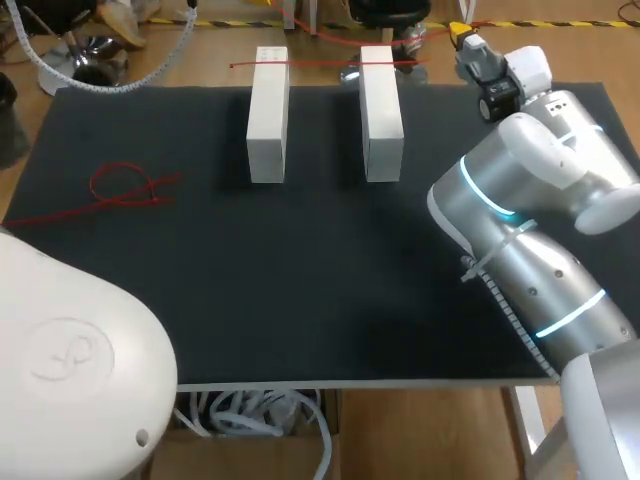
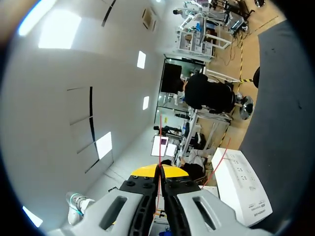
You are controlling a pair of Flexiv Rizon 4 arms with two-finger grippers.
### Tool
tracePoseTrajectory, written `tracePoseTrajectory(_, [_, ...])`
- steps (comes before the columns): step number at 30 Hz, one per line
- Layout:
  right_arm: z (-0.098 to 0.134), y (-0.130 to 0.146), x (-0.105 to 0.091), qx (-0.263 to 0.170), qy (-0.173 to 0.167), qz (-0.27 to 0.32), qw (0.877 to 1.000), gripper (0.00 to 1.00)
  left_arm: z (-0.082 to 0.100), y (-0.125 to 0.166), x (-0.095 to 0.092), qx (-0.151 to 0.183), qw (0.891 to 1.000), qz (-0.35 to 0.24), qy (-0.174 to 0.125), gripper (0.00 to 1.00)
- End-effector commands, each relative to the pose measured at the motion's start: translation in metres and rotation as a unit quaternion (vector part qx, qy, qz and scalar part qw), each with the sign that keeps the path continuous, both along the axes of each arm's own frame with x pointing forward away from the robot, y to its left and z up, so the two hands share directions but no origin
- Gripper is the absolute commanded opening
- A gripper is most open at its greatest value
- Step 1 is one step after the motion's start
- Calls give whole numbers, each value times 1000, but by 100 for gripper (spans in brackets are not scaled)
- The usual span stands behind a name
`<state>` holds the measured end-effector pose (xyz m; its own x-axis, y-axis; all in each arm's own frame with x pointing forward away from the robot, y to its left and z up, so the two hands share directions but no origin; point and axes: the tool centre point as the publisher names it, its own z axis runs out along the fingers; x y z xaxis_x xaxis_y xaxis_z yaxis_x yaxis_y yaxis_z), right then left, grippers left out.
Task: Grab the tape and strap the tape.
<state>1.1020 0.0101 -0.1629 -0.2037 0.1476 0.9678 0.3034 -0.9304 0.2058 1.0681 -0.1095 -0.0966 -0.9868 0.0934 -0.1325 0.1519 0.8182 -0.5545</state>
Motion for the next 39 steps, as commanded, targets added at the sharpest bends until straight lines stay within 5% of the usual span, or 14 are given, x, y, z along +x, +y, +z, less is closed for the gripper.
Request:
tracePoseTrajectory(1, [3, -2, 1, -7, 8, 9, 1000, 0, 7, -7, 2, 72, 997, -2, 25, 0])
tracePoseTrajectory(8, [4, -1, 2, -18, 5, 15, 1000, 0, 0, -8, -1, 153, 986, -6, 68, 0])
tracePoseTrajectory(20, [1, -4, 1, -33, 6, 17, 999, 0, 23, -23, 7, 149, 988, -9, 35, 0])
tracePoseTrajectory(24, [0, -4, 0, -43, 6, 24, 999, 0, 35, -27, 8, 184, 983, -7, -6, 0])
tracePoseTrajectory(31, [-2, -4, 0, -61, 7, 33, 998, 0, 41, -34, 8, 161, 987, -10, 2, 0])
tracePoseTrajectory(36, [-4, -4, -2, -99, 15, 49, 994, 0, 47, -38, 9, 159, 987, -19, -5, 0])
tracePoseTrajectory(39, [-5, -2, -3, -159, 27, 74, 984, 0, 44, -37, 9, 158, 987, -21, -3, 0])
